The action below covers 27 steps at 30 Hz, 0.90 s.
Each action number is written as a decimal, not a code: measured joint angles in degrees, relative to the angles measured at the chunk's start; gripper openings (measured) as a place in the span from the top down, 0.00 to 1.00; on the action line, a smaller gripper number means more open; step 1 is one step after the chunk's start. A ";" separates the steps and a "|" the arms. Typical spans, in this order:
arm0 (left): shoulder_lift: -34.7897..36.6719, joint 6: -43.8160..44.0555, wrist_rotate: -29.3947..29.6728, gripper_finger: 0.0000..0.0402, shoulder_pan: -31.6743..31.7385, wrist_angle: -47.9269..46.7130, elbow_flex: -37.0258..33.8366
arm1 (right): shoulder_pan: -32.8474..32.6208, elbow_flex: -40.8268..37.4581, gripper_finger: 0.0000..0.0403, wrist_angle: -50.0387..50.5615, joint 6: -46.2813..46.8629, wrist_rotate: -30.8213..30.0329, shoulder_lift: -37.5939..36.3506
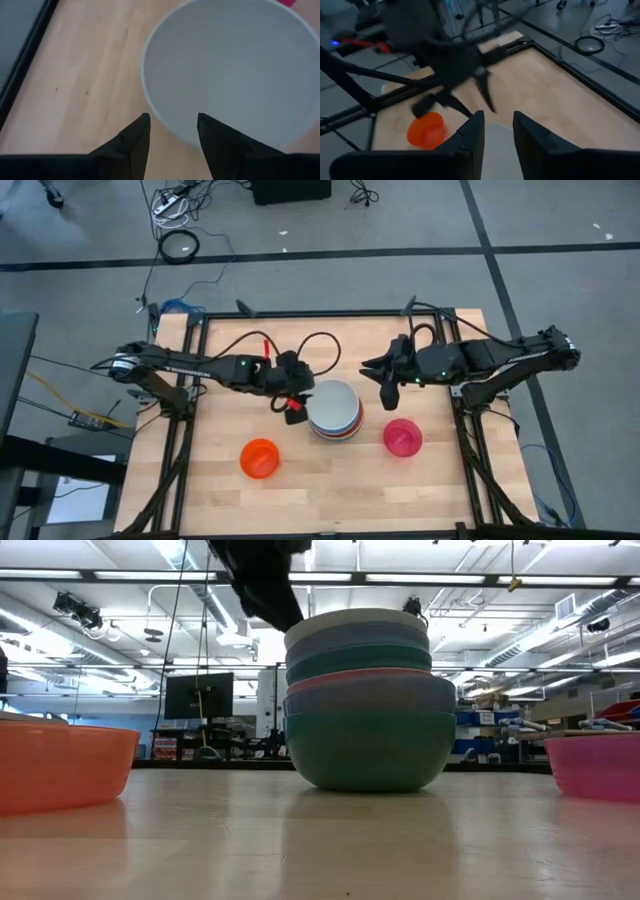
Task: Nest bowls inside each other
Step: Stack the orange bowl on top of the white bowl
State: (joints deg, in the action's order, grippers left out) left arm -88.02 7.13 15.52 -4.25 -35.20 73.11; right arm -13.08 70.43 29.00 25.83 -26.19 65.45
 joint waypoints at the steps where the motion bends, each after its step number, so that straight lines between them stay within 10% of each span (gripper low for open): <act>1: 0.14 0.93 -0.03 0.57 -0.50 -3.09 1.44 | 0.00 0.00 0.77 0.77 -0.05 -0.35 0.00; 9: 1.01 17.45 -6.69 0.57 -10.71 -25.60 4.93 | -2.40 -0.02 0.77 13.23 2.49 -5.55 0.02; 27: -8.24 43.12 -7.26 0.57 -30.62 -21.53 2.61 | -8.14 -0.04 0.77 15.64 7.48 -10.20 0.02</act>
State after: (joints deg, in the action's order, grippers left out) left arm -96.25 50.25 8.27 -34.86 -56.72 75.72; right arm -21.22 70.39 44.64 33.32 -36.39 65.47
